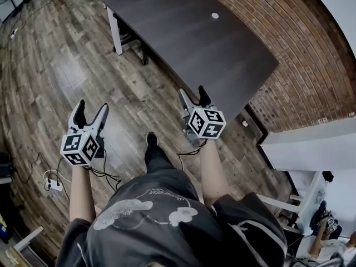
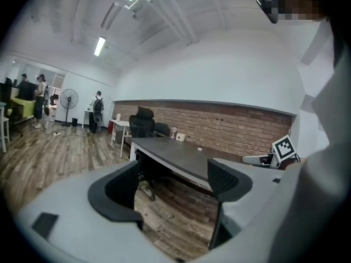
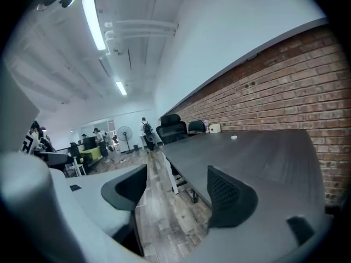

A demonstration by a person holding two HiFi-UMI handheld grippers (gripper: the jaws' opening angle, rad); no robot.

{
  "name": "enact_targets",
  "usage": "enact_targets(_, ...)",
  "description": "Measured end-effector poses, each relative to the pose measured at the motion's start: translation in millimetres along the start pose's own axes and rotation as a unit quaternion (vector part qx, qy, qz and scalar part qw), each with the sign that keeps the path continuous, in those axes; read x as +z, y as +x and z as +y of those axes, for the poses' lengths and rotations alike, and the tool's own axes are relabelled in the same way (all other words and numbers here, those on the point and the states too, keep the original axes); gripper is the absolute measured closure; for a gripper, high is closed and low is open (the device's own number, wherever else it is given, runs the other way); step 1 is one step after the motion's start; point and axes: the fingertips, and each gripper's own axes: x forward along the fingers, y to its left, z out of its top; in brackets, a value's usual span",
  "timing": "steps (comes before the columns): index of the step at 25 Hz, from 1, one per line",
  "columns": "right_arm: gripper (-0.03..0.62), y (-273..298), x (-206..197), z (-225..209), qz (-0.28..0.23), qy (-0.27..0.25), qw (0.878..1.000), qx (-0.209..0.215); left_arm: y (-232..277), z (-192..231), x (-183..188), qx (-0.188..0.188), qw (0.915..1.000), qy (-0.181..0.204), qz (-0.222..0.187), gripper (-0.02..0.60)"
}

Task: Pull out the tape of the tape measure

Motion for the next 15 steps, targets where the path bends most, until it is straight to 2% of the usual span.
enact_targets(6, 0.266, 78.7, 39.6, -47.3, -0.002, 0.002, 1.0, 0.002, 96.0, 11.3, 20.2, -0.003, 0.9998, -0.014, 0.013, 0.195)
enact_targets(15, 0.266, 155.6, 73.2, -123.3, 0.008, 0.01, 1.0, -0.007, 224.7, -11.5, 49.6, -0.034, 0.9991, 0.004, 0.027, 0.195)
